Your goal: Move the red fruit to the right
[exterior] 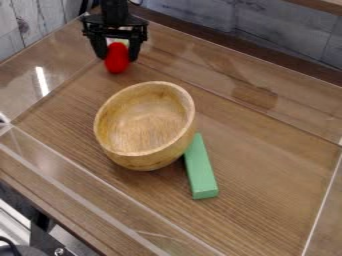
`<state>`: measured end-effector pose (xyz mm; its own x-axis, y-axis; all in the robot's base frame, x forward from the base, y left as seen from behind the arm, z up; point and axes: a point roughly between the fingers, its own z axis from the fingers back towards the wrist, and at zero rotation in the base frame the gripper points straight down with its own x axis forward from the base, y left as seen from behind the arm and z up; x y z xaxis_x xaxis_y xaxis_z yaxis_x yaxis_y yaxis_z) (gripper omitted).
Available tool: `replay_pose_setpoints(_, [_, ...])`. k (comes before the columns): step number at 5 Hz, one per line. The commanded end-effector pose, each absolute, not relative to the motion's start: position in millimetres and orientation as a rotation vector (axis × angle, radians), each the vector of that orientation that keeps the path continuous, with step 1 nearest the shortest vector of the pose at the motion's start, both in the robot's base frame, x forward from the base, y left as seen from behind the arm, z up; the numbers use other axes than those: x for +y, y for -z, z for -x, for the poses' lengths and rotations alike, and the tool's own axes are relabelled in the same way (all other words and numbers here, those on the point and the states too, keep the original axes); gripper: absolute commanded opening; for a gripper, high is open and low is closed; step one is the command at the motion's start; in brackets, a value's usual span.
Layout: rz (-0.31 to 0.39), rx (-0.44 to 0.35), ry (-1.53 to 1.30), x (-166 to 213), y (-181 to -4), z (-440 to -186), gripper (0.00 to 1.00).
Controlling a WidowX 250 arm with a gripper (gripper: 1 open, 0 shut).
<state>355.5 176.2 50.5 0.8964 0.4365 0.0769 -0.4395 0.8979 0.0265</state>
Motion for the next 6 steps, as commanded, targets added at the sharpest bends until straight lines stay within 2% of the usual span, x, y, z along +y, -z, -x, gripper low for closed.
replay_pose_setpoints(1, [-0.062, -0.138, -0.461, 180.8, -72.5, -361.1, 1.00])
replay_pose_setpoints(3, [-0.058, -0.158, -0.474, 180.6, -75.6, -362.1, 1.00])
replay_pose_setpoints(4, [-0.061, -0.155, -0.476, 180.4, -72.6, -362.7, 0.00])
replay_pose_setpoints(6, [-0.036, -0.189, -0.414, 138.9, -106.0, -367.2, 0.00])
